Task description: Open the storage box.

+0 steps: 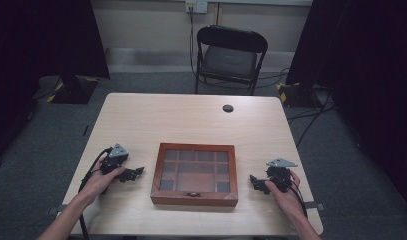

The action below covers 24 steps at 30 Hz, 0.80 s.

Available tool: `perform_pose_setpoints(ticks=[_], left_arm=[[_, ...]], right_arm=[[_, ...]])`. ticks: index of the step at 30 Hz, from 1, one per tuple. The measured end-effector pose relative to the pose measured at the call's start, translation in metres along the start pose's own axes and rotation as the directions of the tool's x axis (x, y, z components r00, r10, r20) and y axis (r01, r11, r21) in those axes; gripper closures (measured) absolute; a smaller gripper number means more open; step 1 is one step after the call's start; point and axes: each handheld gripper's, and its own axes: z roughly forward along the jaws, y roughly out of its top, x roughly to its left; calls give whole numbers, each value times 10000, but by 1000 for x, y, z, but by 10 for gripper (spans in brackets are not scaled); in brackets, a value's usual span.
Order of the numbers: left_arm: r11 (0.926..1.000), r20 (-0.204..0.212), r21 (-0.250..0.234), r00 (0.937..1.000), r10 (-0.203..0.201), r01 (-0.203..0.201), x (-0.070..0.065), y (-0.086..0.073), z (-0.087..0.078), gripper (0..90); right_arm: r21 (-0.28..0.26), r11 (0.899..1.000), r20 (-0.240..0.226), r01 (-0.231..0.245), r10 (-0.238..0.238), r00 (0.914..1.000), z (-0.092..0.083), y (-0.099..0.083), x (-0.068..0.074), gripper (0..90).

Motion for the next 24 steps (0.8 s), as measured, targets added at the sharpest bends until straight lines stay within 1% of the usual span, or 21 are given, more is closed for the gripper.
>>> perform_pose_setpoints(ticks=[4,5,6,7,8,9,11,12,13,16,17,22,24], left_arm=[[10000,-29,-32,10000,-15,14,0,0,0,108],[10000,-94,49,9999,70,-69,0,1,0,103],[10000,-94,49,9999,70,-69,0,1,0,98],[10000,-54,43,10000,82,-82,0,1,1,95],[10000,-54,43,10000,82,-82,0,1,1,94],[9999,-56,44,9999,93,-93,0,1,1,94],[9999,-64,48,9999,103,-103,0,1,1,94],[10000,-54,42,9999,85,-84,0,1,1,94],[10000,-55,45,9999,85,-85,0,1,1,94],[9999,-53,47,9999,95,-95,0,1,1,94],[9999,-46,48,9999,108,-108,0,1,1,93],[9999,-32,28,9999,102,-102,1,1,1,92],[10000,-67,58,9999,78,-78,0,1,1,90]], right_arm=[[31,10000,-19,-23,23,10000,0,0,0,73],[33,10000,-46,55,-55,10000,0,1,-1,77],[33,10000,-46,55,-55,10000,0,1,-1,77],[195,9998,-85,33,-31,10000,0,3,0,104],[195,9998,-85,33,-31,10000,0,3,0,104],[251,9997,-119,21,-18,9999,-2,5,1,154],[261,9996,-109,60,-57,9999,-1,6,1,145],[210,9998,-263,9,-4,9997,-2,7,2,158],[174,9998,-269,88,-84,9996,-3,8,3,187],[149,9999,-335,81,-76,9994,-6,11,3,187],[-89,10000,-360,-2,-1,9994,-10,14,3,206],[-341,9993,-526,-134,116,9986,-17,20,3,219],[-406,9988,-809,-258,224,9965,-22,23,3,256]])
